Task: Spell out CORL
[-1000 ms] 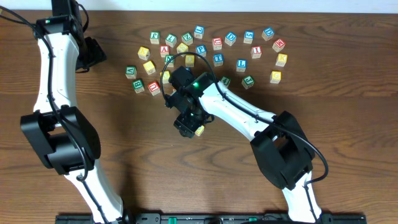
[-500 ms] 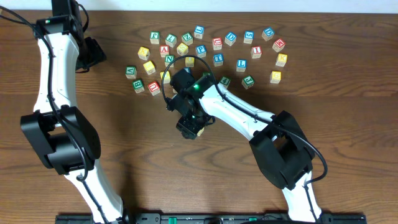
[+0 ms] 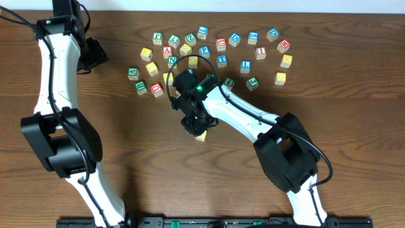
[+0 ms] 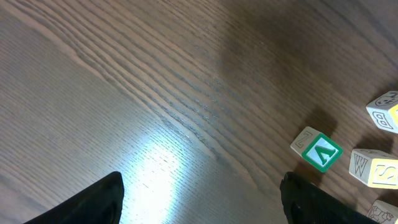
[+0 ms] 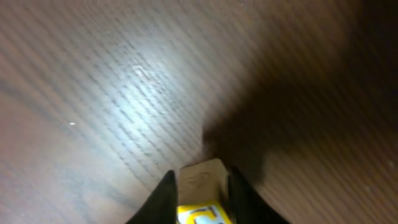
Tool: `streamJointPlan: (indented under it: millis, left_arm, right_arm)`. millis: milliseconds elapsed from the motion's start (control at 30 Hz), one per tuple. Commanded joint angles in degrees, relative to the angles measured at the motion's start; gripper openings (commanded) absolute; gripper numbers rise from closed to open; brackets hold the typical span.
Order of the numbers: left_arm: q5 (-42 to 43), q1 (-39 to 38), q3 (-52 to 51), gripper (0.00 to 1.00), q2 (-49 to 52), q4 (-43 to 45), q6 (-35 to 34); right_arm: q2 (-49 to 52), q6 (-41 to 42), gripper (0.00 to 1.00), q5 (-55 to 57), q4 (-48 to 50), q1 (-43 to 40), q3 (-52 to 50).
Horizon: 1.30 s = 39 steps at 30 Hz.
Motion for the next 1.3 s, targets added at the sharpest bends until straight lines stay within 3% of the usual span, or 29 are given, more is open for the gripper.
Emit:
streamJointPlan:
  millis: [0,200,300,433,500,633,700,833,1267]
  left_arm:
    - [-0.3,0.0,0.3,0.79,0.6,-0.4,0.1]
    - [-0.3,0.0,0.3,0.79,0.6,-0.4,0.1]
    - [-0.3,0.0,0.3,0.79,0.6,-0.4,0.1]
    - [-0.3,0.0,0.3,0.79,0.6,-0.6,0.1]
    - [-0.3,0.0,0.3,0.79,0.6,-0.6,0.1]
    - [-0.3,0.0,0.3,0.79,0.6,-0.8,0.1]
    - [-0.3,0.0,0.3,0.79,0.6,-0.9,0.1]
    - [-0.3,0.0,0.3,0.79,0.6,-0.9,0.1]
    - [-0.3,0.0,0.3,0.79,0.6,-0.8,0.1]
  right_arm:
    - [1.1,8.6,0.14,1.2,1.8,-0.3,1.6]
    - [1.1,16.7,0.14,1.7,3.3,-0.3,1.6]
    - [1.1,16.9,0.3,3.0,3.4,-0.3,1.6]
    - [1.1,1.3,0.57,2.9,1.0,-1.2,2.5]
    - [1.1,-7.3,0.63,1.3,-2.8,-1.7,2.8]
    - [1.2,-16.7,0.64,-5.7,-6.6,-1.2,2.0]
    - [1.2,-17.5,0.64,-5.6,-6.6,-0.4,1.2]
    - [1.2,-17.4,0.63,-3.9,-6.5,0.4,-0.2]
    - [1.2,-10.5,0.4,0.3,-5.3,0.0,-0.3]
